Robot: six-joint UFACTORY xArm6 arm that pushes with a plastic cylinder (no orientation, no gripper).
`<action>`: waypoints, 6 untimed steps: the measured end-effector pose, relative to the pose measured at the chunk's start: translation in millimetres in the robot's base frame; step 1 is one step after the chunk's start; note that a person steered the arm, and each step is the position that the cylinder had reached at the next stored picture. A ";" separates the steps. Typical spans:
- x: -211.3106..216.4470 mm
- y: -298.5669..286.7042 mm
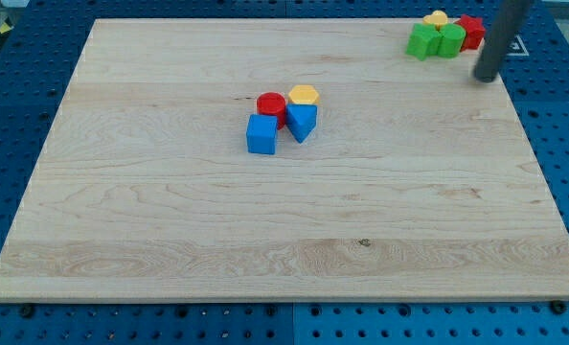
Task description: Push red star along with green star towards the center
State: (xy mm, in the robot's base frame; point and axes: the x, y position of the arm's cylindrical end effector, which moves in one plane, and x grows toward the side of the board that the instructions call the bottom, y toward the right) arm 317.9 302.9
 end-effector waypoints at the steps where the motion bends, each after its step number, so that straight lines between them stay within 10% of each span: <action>1: -7.6 41.9; 3: -99.9 35.3; 6: -89.3 -87.6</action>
State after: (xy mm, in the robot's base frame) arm 228.6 215.3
